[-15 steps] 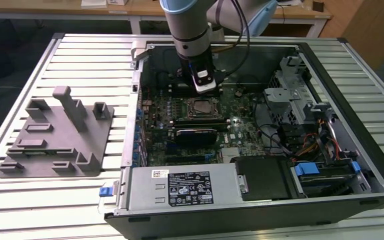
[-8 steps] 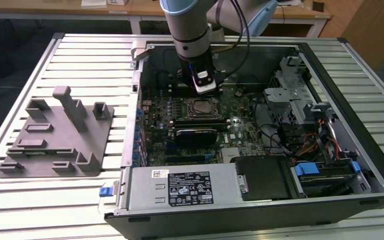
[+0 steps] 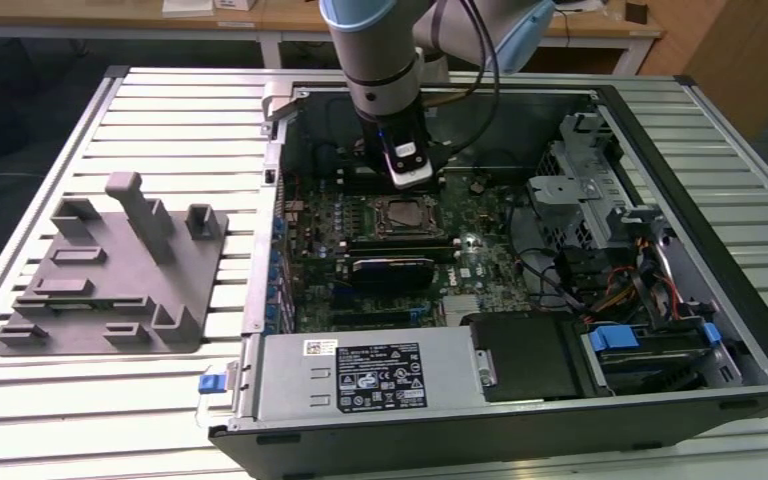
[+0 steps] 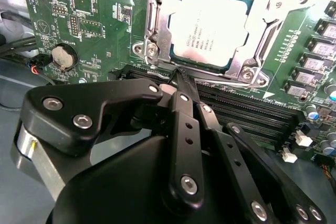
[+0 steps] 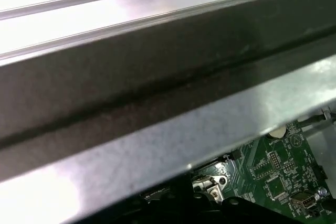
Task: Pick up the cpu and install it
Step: 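Install the first cpu locking lever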
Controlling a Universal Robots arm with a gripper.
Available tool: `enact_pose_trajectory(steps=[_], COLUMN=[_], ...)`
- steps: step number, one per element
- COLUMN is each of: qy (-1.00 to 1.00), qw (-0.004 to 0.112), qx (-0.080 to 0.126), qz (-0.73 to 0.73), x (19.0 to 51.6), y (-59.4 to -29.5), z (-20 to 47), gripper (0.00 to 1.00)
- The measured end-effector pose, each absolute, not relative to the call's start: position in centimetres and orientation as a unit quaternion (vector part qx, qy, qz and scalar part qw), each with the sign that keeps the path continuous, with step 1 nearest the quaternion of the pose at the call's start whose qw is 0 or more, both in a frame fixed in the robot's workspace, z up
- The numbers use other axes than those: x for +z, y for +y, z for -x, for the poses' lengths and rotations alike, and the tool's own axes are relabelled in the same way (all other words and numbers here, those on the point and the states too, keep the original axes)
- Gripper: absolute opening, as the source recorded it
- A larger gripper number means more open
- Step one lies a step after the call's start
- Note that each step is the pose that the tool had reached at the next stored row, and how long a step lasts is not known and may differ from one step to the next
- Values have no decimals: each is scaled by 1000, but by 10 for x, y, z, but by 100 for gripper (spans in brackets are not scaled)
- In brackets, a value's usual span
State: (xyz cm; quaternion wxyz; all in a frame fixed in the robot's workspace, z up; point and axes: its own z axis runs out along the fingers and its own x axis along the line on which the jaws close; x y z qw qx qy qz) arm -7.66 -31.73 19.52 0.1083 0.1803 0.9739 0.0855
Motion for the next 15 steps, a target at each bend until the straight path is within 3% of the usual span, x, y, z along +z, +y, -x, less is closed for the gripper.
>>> enact_pose_trajectory(steps=[15], qy=[976], qw=[112], qx=[88], qz=[-167], x=[193], y=[-321], z=[77], gripper=[11])
